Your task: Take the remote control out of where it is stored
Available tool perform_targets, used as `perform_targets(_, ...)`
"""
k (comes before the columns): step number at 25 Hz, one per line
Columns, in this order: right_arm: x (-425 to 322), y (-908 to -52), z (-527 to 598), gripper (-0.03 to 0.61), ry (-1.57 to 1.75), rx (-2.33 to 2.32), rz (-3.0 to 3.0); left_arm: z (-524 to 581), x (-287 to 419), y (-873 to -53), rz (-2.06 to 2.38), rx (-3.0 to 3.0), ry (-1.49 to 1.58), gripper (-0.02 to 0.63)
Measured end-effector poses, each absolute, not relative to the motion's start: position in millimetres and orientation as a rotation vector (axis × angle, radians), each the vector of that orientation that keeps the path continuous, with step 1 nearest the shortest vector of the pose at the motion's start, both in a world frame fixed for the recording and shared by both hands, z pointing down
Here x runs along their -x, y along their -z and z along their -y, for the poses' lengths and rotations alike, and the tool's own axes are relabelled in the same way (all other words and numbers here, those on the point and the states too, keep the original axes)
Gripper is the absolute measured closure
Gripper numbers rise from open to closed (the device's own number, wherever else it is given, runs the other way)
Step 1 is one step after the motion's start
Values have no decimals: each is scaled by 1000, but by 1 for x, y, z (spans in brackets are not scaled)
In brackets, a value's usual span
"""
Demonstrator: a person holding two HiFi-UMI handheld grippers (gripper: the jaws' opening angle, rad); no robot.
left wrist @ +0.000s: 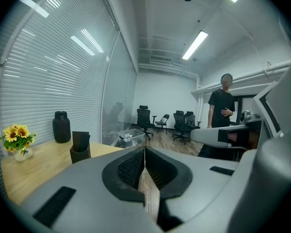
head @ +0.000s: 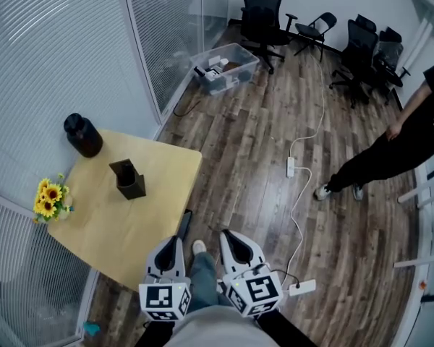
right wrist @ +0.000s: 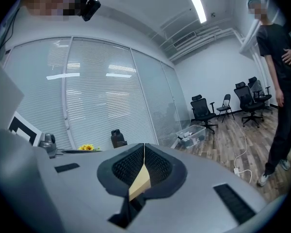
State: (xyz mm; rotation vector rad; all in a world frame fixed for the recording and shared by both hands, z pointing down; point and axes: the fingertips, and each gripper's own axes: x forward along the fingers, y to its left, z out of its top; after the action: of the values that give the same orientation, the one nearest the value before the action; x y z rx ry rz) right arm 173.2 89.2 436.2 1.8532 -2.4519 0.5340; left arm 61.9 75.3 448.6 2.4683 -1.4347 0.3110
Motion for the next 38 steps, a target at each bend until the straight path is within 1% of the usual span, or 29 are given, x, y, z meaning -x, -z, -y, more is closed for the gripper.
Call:
perform_targets(6,-167,-430,-34,572,-514,-1817,2473,-12,-56,-442,1512,-2453,-294,604)
perform_targets(15,-160,-428,59,572,-500,-1822,2441,72,-24,-447,1604,-2390,-274,604)
perform_targets(18,-149,-434,84,572,-542,-1812,2422,94,-10,-452,1623,-2358,-272,604)
perform_targets(21,-135,-441,101,572,-597,-1773,2422,110,5,-457,1645,-2322,-268,604)
perform_targets(30,-101,-447,123,572,-611,-1643,2448,138,44,-477,1732,-2200,-265,601)
perform_targets(35,-87,-444,135,572,-588,-1555,2505,152,59,-491,1789,-2151,-284,546)
perform_targets(38,-84,-441,145,572,-564,-1528,2526,163,66,-502,1828,-2118,-323,501)
